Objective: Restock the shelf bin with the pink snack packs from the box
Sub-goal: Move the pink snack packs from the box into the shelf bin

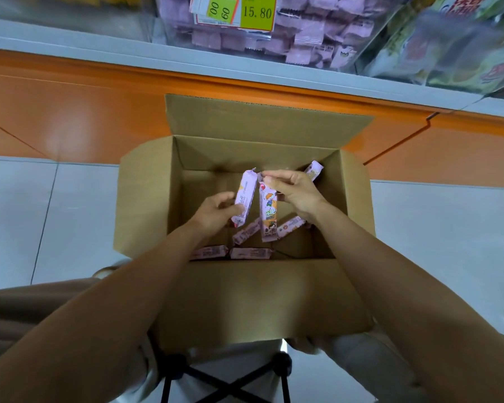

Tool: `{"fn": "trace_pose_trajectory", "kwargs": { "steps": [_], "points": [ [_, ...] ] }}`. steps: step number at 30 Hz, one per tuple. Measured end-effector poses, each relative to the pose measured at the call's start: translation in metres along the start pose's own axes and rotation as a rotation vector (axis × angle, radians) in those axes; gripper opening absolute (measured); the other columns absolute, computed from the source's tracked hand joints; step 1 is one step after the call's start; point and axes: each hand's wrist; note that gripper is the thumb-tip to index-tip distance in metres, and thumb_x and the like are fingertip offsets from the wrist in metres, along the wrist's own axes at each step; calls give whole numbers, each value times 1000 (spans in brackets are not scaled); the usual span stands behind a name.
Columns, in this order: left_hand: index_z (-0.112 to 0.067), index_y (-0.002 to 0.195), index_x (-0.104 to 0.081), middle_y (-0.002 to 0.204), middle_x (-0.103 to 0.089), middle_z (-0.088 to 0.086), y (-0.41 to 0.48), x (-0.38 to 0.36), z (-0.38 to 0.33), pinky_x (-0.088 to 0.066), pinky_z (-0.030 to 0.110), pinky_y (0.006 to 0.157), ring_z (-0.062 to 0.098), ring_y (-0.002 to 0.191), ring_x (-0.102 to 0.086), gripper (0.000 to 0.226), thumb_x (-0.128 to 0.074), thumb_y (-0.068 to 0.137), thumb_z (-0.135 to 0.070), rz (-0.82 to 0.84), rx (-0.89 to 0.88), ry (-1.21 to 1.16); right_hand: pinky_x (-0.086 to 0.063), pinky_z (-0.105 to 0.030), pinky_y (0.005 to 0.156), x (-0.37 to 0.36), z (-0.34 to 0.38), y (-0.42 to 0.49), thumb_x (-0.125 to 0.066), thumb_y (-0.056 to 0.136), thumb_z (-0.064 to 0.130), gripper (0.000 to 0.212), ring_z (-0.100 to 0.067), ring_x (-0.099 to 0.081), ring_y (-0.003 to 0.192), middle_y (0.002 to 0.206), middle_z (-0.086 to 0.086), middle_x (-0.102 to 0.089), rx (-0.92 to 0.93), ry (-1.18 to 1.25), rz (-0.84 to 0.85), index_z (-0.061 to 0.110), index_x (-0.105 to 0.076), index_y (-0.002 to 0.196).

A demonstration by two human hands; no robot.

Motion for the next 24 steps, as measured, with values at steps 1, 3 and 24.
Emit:
{"fn": "trace_pose_trajectory", "kwargs": {
  "steps": [1,3,24],
  "points": [
    [-11,107,-63,90,-67,3,-1,-3,0,-53,24,66,11,75,-61,19,-61,90,-1,11,-8,15,-49,-37,86,0,-1,0,-64,90,13,25,-20,-54,94,102,-12,-65,-16,2,-1,9,-67,115],
    [-9,107,-59,88,-66,1,-1,-6,1,-51,27,67,11,75,-60,24,-65,86,2,-33,-27,60,-50,-35,84,-1,-2,-1,-64,90,13,24,-18,-55,94,100,-9,-64,-30,-14,27,10,-67,114],
    [-13,122,-66,104,-70,2,-6,10,-6,-47,13,68,7,83,-60,55,-84,70,-10,12,80,342,-55,-22,75,12,4,-14,-58,95,16,23,-4,-65,94,116,-4,-68,38,-148,6,6,-68,113]
  ]
}}
Point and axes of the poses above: each hand's wrist, its own y-axis towards the middle knuckle, its own x-axis out of the back of the hand, z = x × y
